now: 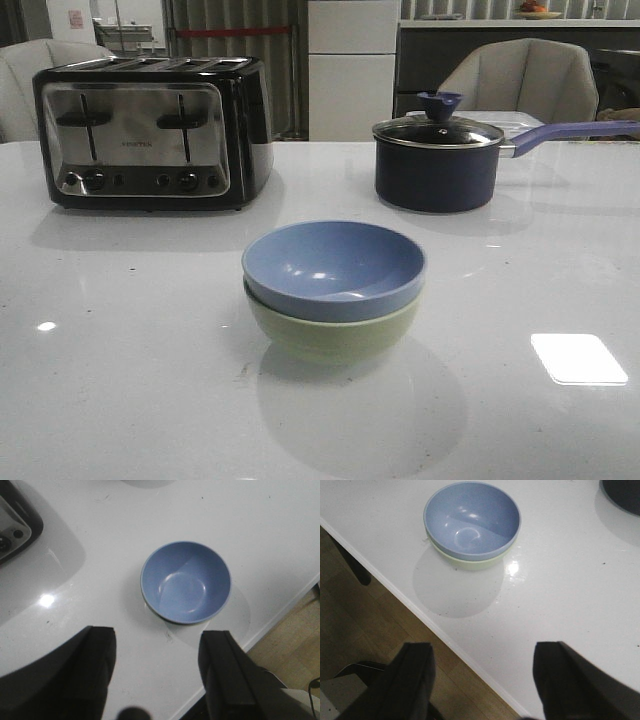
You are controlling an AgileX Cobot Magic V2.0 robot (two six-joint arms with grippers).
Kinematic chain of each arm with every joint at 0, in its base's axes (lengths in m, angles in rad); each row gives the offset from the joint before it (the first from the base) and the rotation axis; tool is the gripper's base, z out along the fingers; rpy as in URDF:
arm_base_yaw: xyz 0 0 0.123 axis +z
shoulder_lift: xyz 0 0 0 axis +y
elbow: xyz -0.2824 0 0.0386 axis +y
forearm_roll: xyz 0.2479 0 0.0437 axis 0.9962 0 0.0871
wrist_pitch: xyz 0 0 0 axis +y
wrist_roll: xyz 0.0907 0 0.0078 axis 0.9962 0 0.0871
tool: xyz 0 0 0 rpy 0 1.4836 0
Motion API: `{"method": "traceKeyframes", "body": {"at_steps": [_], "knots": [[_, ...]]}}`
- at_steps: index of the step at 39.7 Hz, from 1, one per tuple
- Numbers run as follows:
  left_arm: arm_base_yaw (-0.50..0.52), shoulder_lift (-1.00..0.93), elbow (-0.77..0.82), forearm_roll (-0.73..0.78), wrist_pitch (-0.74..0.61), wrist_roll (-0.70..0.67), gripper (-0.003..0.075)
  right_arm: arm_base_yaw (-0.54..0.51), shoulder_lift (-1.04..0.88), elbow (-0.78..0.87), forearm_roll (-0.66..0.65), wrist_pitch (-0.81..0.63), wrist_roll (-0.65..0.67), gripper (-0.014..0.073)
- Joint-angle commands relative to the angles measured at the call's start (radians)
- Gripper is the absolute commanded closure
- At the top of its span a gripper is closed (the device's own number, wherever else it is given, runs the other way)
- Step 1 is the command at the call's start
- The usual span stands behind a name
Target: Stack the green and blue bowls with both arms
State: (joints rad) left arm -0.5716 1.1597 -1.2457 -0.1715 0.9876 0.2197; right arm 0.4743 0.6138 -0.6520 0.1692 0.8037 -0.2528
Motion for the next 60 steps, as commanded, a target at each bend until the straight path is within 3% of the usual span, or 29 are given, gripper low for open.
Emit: {"method": "traceKeyframes", "body": {"at_steps": [1,11,20,43,47,50,56,60], "knots": [[-0.005,-0.125,0.078,-0.009,-0.092,0.002,0.0283,-0.002,0.003,-0.029,-0.001,-0.061,-0.005,0.0066],[-0.005,-0.39,0.334,-0.009,-0.144,0.002,0.0283,-0.002,0.003,-0.029,0.0,-0.053,-0.005,0.0066],[-0.005,-0.577,0.469,-0.009,-0.189,0.002,0.0283,-0.002,0.003,-0.029,0.028,-0.043,-0.005,0.0066],[-0.005,-0.621,0.502,-0.009,-0.214,0.002,0.0283,-0.002,0.003,-0.029,0.035,-0.039,-0.005,0.0067],[-0.005,-0.621,0.502,-0.009,-0.214,0.002,0.0288,-0.002,0.003,-0.029,0.035,-0.038,-0.005,0.0127],[-0.005,-0.621,0.502,-0.009,-0.215,0.002,0.0323,-0.002,0.003,-0.029,0.035,-0.038,-0.005,0.0223],[-0.005,-0.621,0.502,-0.009,-0.215,0.002,0.0475,-0.002,0.003,-0.029,0.035,-0.036,-0.005,0.0417],[-0.005,-0.621,0.502,-0.009,-0.215,0.002,0.0562,-0.002,0.003,-0.029,0.035,-0.033,-0.005,0.0503]]}}
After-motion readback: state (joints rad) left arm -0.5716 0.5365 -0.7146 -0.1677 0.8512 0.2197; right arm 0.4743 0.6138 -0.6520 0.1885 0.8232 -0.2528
